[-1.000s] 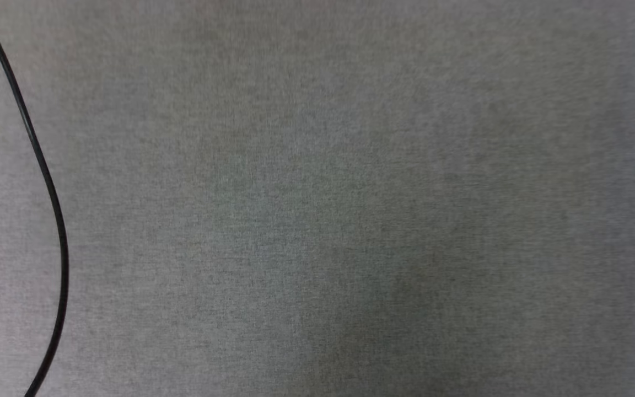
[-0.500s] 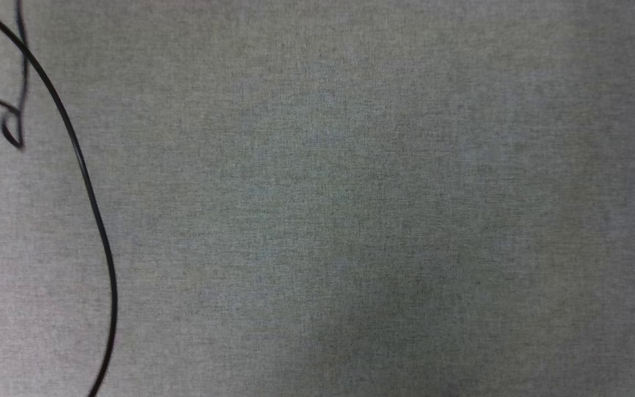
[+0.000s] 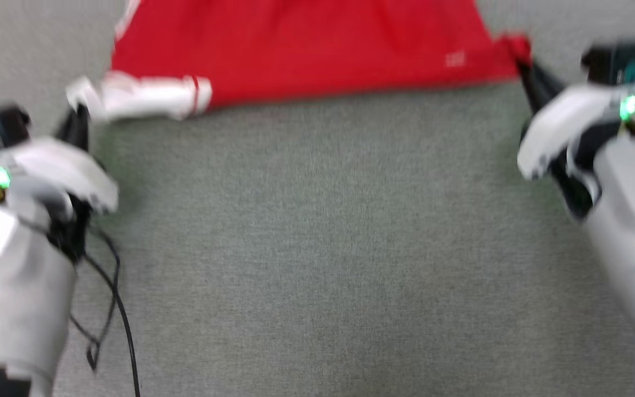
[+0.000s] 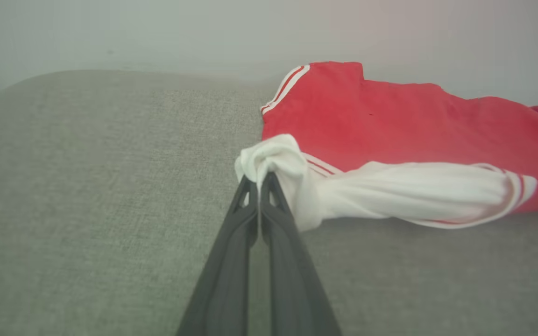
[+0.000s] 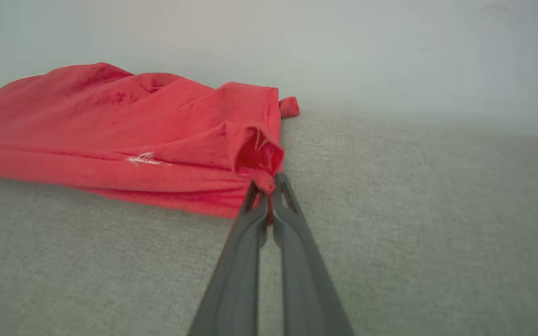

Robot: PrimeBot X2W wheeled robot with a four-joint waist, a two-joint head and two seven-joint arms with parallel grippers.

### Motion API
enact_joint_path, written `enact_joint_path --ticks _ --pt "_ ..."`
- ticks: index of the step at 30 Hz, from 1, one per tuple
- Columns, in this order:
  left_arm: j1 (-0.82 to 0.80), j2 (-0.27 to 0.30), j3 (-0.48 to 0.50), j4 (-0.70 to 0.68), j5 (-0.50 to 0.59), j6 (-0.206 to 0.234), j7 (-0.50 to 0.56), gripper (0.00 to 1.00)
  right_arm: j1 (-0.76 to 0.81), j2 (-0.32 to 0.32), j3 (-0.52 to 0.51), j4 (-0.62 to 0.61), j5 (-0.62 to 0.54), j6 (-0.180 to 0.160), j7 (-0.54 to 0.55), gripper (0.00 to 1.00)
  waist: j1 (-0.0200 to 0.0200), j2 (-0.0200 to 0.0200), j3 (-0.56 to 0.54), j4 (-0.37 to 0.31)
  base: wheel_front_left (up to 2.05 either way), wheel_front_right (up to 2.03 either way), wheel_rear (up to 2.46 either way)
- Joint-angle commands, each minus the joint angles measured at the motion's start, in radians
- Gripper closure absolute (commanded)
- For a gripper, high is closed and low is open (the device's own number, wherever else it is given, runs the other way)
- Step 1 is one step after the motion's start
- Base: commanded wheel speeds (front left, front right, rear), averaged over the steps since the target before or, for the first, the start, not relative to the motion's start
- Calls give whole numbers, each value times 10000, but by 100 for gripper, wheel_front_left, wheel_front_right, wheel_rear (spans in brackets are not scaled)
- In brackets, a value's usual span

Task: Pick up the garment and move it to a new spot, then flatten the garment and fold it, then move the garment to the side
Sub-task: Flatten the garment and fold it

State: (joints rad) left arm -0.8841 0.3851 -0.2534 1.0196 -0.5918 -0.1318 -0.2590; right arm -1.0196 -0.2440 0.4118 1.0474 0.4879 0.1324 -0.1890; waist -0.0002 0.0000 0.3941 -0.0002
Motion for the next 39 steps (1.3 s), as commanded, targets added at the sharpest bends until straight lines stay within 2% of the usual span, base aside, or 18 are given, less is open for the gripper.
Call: enact_joint_path --ticks 1,7,14,20,26,31,35,39 --pt "443 171 71 -137 -93 51 -62 100 415 -366 33 -102 144 -34 -67 100 2 0 -725 8 0 0 0" --pt "2749 281 337 -1447 -385 156 -79 100 2396 -917 260 -961 794 -43 -63 100 2 0 -1799 42 0 0 0" --pt "5513 423 595 -3278 -590 1189 172 100 4706 -1479 -296 -1931 1201 -80 -100 100 2 0 -3028 122 0 0 0" --pt "7904 555 875 -5409 -1017 2038 876 100 7086 -1503 -1476 -2852 1110 -95 -78 100 2 0 -3870 275 0 0 0" --pt "10153 799 1097 -7645 -1261 2859 1600 100 9588 -1046 -3208 -4270 340 -103 340 100 2 0 -4267 367 0 0 0" --pt "11582 736 1265 -9134 -1502 3468 1906 100 11437 -85 -4647 -6336 -764 -103 1267 100 2 0 -4345 413 0 0 0" --pt "12103 764 1254 -9805 -1536 3697 2130 100 12582 889 -5410 -8239 -1524 -99 2315 100 2 0 -4343 437 0 0 0" --pt "12009 793 1106 -10125 -1479 3714 2311 100 13210 1473 -5752 -9720 -1968 -78 3253 100 2 0 -4319 415 0 0 0"
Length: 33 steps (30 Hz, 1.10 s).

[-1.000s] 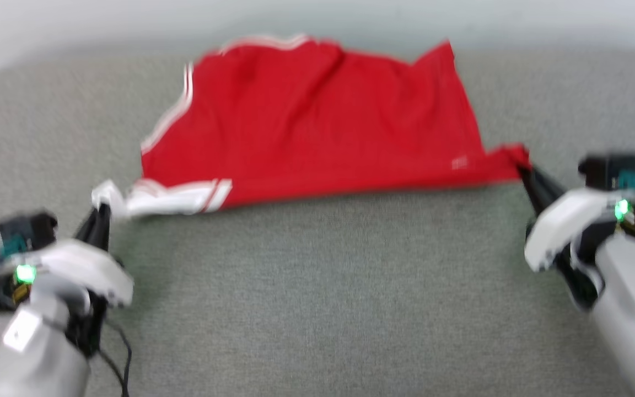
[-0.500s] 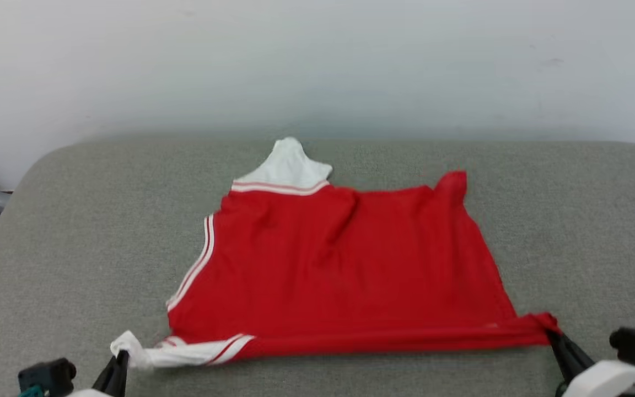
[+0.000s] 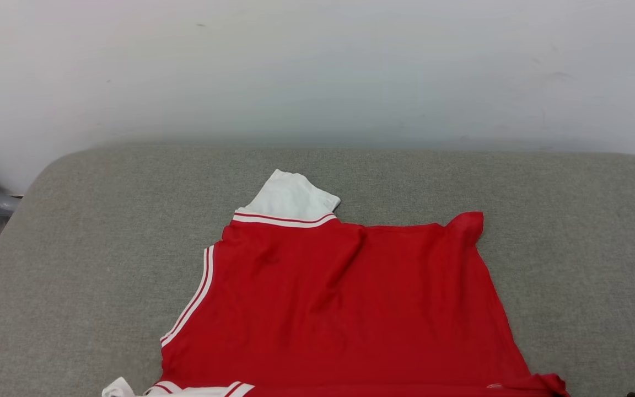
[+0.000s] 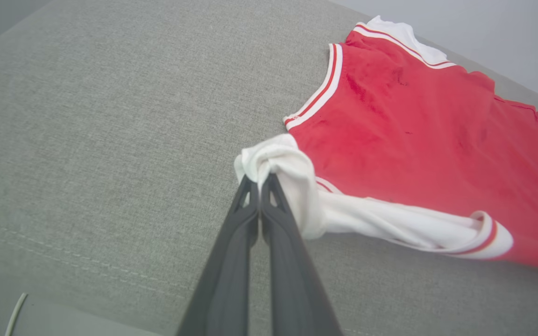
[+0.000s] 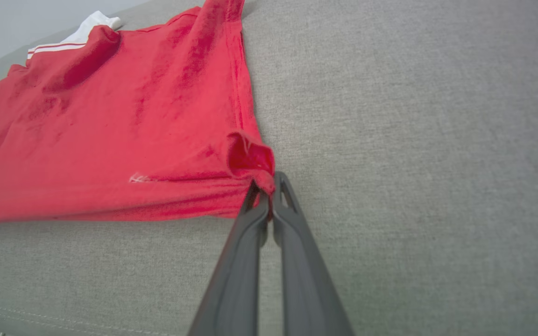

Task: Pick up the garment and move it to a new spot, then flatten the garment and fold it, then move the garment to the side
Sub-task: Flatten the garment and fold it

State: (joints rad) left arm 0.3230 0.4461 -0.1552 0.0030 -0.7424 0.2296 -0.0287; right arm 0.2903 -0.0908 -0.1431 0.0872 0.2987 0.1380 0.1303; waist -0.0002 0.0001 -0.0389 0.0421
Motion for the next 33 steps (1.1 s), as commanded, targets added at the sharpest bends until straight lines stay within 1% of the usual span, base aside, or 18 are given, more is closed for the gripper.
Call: enact_joint_path --ticks 1,4,7,12,15,19,24,29,30,31,32,33 --pt "-215 182 92 -3 43 66 35 100 168 19 -216 -378 -152 -130 272 100 2 -1 22 -21 0 0 0" --pt "-741 216 -89 31 80 -106 205 100 7 110 -185 -871 -273 -119 819 100 2 -1 119 -51 0 0 0" --pt "-1220 181 -282 165 170 -231 310 100 -299 45 -123 -1013 -383 -95 1087 100 2 -1 212 -34 0 0 0" --pt "-2740 -6 -756 814 362 -639 450 100 -1319 -241 143 -822 -475 -84 1563 100 2 -1 733 -15 0 0 0" --pt "-3702 -166 -949 1448 452 -969 336 100 -2043 -498 367 -466 -435 -84 1697 100 2 -1 1135 2 0 0 0" --pt "-4657 -393 -1177 2384 552 -1319 156 100 -3013 -755 776 154 -300 -83 1620 100 2 -1 1615 -37 0 0 0" --pt "-5398 -697 -1511 3376 650 -1679 -17 100 -3815 -940 1255 1141 -131 -83 1355 100 2 -1 2096 -24 0 0 0" --pt "-5813 -989 -1745 4403 507 -2132 -83 100 -4255 -953 1684 2117 4 -81 908 100 2 -1 2327 -15 0 0 0" --pt "-5874 -1010 -1776 4596 481 -2198 -75 100 -4329 -951 1778 2312 6 -80 812 96 2 -1 2340 -22 0 0 0" --pt "-5932 -1055 -1792 4743 432 -2263 -104 100 -4365 -940 1870 2494 15 -80 734 74 2 -1 2335 -27 0 0 0" --pt "-5956 -1090 -1804 4890 427 -2328 -120 100 -4390 -936 1951 2656 27 -80 632 56 2 -1 2306 -31 0 0 0" --pt "-5958 -1123 -1823 5037 401 -2381 -161 100 -4431 -929 2009 2770 68 -80 483 28 2 -1 2261 -32 0 0 0"
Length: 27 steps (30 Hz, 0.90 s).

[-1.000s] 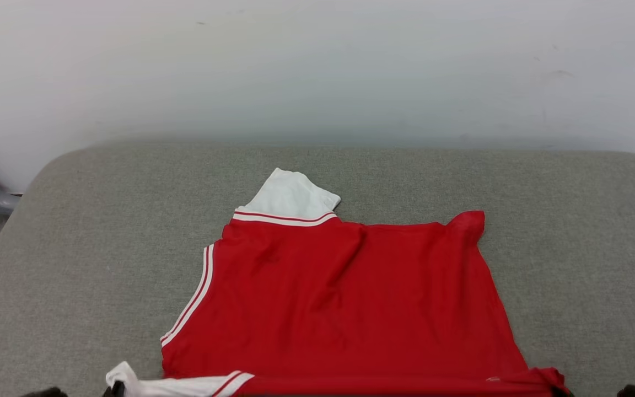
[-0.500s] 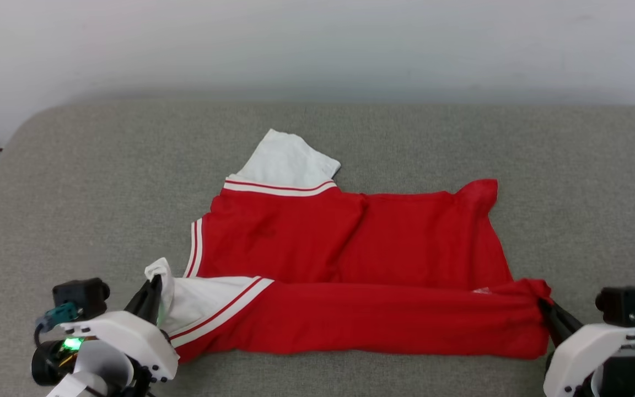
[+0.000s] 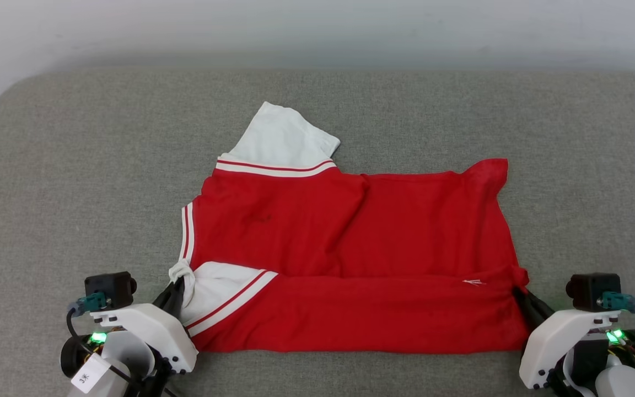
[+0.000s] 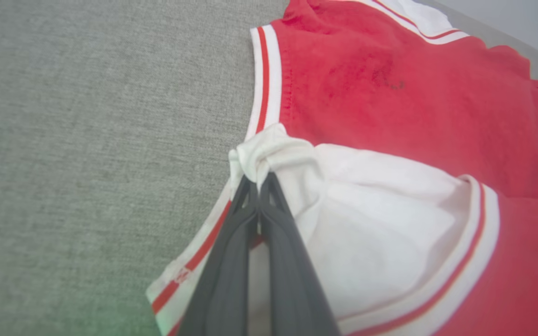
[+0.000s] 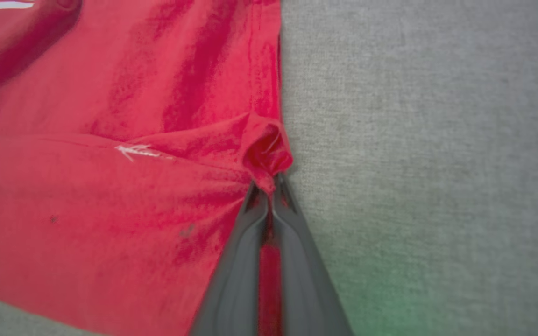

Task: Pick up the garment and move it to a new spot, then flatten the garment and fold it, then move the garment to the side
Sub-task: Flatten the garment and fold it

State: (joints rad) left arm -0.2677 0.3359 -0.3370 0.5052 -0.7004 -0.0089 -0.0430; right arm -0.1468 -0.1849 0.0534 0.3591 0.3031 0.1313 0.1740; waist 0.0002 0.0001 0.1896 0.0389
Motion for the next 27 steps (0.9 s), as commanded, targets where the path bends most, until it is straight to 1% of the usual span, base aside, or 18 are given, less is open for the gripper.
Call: enact_joint_path --ticks 1,2,3,4,6,10,14,17,21,25,27 --pt "-39 -65 1 123 -63 -43 -61 93 -91 23 83 148 43 -11 -128 0 -2 -1 -81 7 0 0 0" --pt "-35 -101 47 237 -100 -51 -125 60 -111 48 62 201 30 -11 -371 0 -2 -1 -149 15 0 0 0" --pt "-38 -136 110 323 -166 -20 -194 2 -149 97 -40 152 28 -11 -755 0 -2 -1 -232 35 0 0 0" --pt "-70 -116 164 388 -161 54 -274 0 -156 133 -115 122 -2 -11 -1086 0 -2 -1 -305 58 0 0 0" --pt "-123 -67 237 531 -155 125 -413 0 -93 243 -207 33 -141 -11 -1710 0 -2 -1 -504 99 0 0 0" --pt "-59 88 312 668 -125 250 -451 0 244 468 -450 -167 -345 -12 -2548 0 -2 -1 -1029 159 0 0 0" --pt "150 460 396 649 -73 406 -293 0 595 678 -639 -532 -507 -13 -2851 0 -2 -1 -1599 148 0 0 0" --pt "256 902 482 553 -114 481 8 0 946 846 -828 -995 -578 -13 -2816 0 -2 -1 -1929 82 0 0 0" --pt "389 1436 474 13 -436 208 1038 0 1394 1006 -1087 -1791 -709 -13 -2482 0 -2 -1 -2115 -25 0 0 0" --pt "649 2005 305 -882 -899 10 2824 0 1814 1177 -1295 -2487 -777 -13 -2159 0 -2 -1 -2186 -96 0 0 0" --pt "754 2292 214 -1453 -1171 13 3796 0 1980 1226 -1385 -2794 -779 -11 -2020 0 -2 -1 -2197 -123 0 0 0"
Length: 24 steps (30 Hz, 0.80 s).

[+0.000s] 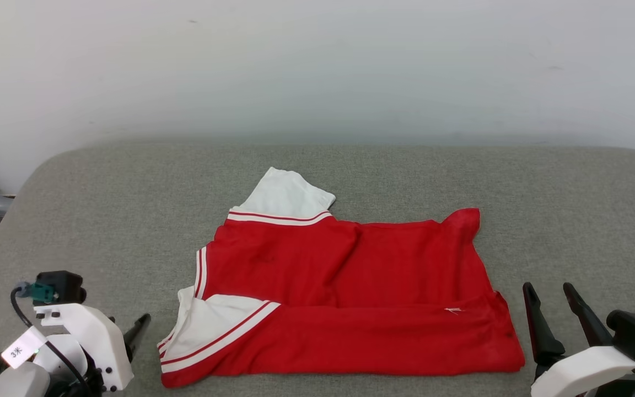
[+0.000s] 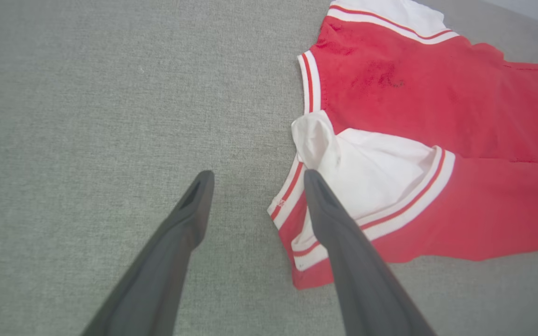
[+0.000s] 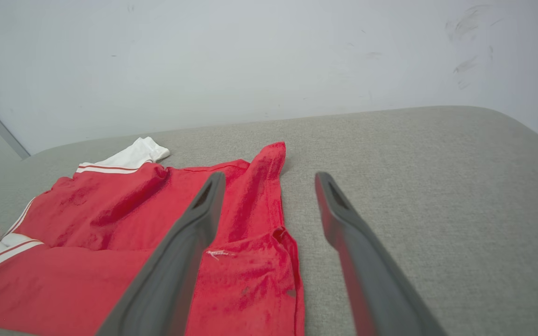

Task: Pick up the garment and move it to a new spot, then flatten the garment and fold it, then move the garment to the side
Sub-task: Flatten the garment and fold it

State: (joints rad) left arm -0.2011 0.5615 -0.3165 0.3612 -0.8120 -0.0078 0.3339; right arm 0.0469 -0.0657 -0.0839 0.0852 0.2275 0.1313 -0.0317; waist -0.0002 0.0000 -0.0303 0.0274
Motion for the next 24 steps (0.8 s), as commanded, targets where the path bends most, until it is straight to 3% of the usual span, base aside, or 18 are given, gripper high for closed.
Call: enact_joint_path --ticks 1,6,14,23,24 --pt "160 160 -75 -315 -156 20 500 0 134 52 -68 -162 -28 -13 96 0 2 0 8 -22 0 0 0" --pt "527 572 -409 -1383 -519 513 2419 0 298 139 -73 -572 27 -11 302 0 2 0 159 -174 0 0 0" --pt "533 472 -680 -1633 -556 1133 3324 0 54 165 44 -821 185 -11 434 0 2 0 918 -512 0 0 0" --pt "238 36 -967 -946 -653 925 3359 0 -172 164 -112 -614 304 -11 471 0 2 0 1402 -738 0 0 0" --pt "185 -41 -1009 -882 -654 853 3355 5 -203 165 -145 -581 330 -11 515 0 2 0 1427 -745 0 0 0"
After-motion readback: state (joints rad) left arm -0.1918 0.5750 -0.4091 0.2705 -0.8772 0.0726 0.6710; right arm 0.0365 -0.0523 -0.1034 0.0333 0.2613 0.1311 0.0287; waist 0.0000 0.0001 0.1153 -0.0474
